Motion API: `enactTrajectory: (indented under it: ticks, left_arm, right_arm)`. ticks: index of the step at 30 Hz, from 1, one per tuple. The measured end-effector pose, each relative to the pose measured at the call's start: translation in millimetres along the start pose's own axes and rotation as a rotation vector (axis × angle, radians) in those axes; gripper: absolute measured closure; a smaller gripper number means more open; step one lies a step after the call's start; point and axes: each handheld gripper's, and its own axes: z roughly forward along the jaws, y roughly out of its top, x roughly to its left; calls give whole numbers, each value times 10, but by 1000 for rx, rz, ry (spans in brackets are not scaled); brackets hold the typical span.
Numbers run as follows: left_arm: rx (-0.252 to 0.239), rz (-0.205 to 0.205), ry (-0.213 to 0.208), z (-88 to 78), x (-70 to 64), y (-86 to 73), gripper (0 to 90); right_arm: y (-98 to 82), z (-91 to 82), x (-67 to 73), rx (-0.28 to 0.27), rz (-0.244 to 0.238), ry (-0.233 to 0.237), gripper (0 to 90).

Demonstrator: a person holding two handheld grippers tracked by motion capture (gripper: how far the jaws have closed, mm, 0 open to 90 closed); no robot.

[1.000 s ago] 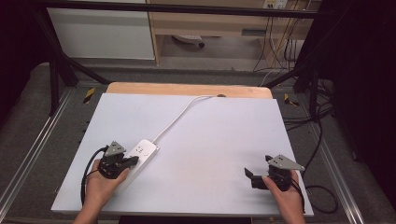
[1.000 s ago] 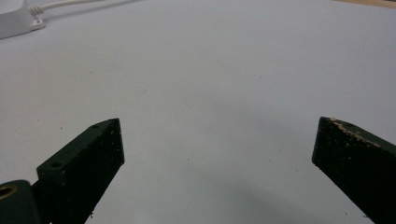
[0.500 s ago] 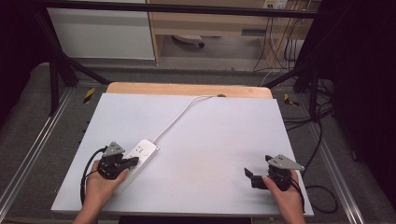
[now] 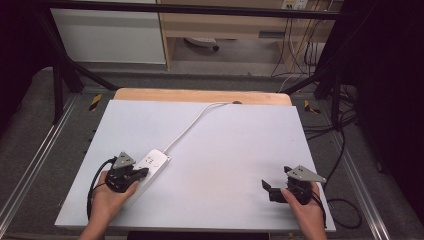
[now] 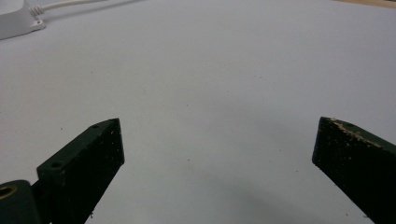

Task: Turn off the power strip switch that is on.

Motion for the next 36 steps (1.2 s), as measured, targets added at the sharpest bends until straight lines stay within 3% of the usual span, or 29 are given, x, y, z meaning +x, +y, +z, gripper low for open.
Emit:
enactTrajectory:
  ticks: [6,11,22,36]
  left_arm:
    - [15,46,29,38,-110,39,900]
    - [0,1,-13,35,-40,17,900]
    - [14,5,-1,21,-69,33,900]
    - [-14,-24,-15,7,-59,25,900]
  right_arm:
    - [1,-12,2,-3,-1,-2,27]
    - [0,-11,1,-4,1,-1,27]
    - [-4,2,2,3,0,2,27]
    - [-6,17,9,8,-7,2,27]
